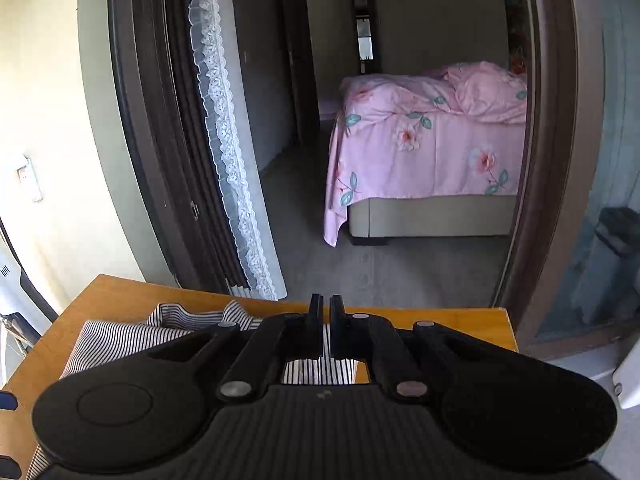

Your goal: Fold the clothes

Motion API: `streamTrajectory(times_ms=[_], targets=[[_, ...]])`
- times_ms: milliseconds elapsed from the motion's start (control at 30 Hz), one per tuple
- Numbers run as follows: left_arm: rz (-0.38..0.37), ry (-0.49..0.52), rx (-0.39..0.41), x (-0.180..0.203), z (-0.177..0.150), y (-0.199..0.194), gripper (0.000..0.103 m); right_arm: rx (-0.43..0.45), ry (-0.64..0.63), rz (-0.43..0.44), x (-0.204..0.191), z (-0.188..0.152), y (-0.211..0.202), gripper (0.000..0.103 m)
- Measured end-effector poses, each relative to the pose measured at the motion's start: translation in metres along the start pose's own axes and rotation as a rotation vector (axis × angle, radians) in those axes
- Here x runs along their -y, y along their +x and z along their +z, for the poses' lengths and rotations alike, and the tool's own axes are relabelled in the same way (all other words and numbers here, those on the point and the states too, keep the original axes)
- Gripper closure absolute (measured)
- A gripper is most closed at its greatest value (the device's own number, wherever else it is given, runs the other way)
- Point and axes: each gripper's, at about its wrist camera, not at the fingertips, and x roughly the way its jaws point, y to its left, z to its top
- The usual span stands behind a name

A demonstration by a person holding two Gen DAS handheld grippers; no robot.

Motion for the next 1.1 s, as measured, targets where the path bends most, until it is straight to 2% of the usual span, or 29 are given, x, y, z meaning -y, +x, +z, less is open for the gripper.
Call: streamTrajectory(times_ms=[67, 133, 167, 200, 300, 333, 367, 433, 533, 700, 833, 900, 1000, 1100], targets=[[-0.008, 0.007, -0.005, 0.006, 0.005, 0.011, 0.0, -0.026, 0.018, 0.029, 0.004, -0.011, 0.004, 0.096], [-0.011, 0.009, -0.003, 0.01, 0.01, 0.021, 0.0, -0.051, 0.012, 0.058, 0.001, -0.022, 0.008, 0.081], [-0.009, 0.008, -0.002, 0.013, 0.012, 0.027, 0.0, -0.063, 0.009, 0.072, -0.001, -0.027, 0.01, 0.067], [-0.004, 0.004, -0.004, 0.015, 0.014, 0.032, 0.0, -0.075, 0.006, 0.087, -0.002, -0.032, 0.013, 0.059], [0.0, -0.005, -0.002, 0.022, 0.015, 0.039, 0.0, -0.124, -0.032, 0.099, -0.013, -0.047, 0.028, 0.06], [-0.001, 0.0, 0.003, 0.024, 0.015, 0.039, 0.0, -0.122, -0.085, 0.072, -0.022, -0.052, 0.029, 0.067], [-0.003, 0.008, 0.009, 0.026, 0.015, 0.039, 0.0, -0.105, -0.124, 0.056, -0.027, -0.052, 0.026, 0.087], [-0.005, 0.026, 0.022, 0.027, 0.015, 0.036, 0.0, -0.091, -0.16, 0.031, -0.03, -0.053, 0.025, 0.096], [0.009, 0.031, 0.031, 0.023, 0.017, 0.036, 0.0, -0.103, -0.15, 0.006, -0.024, -0.055, 0.027, 0.096], [0.021, -0.017, 0.073, 0.017, 0.024, 0.046, 0.0, -0.124, -0.134, -0.037, -0.013, -0.06, 0.031, 0.094], [0.012, -0.04, 0.048, 0.013, 0.02, 0.066, 0.0, -0.119, -0.125, -0.057, -0.011, -0.061, 0.028, 0.093], [0.037, -0.007, 0.039, 0.014, 0.013, 0.075, 0.0, -0.123, -0.112, -0.067, -0.009, -0.061, 0.028, 0.083], [0.063, 0.117, 0.061, 0.023, -0.001, 0.076, 0.0, -0.128, -0.093, -0.081, -0.005, -0.061, 0.026, 0.07], [0.084, 0.191, 0.072, 0.026, -0.009, 0.076, 0.0, -0.125, -0.045, -0.072, 0.001, -0.068, 0.019, 0.069]])
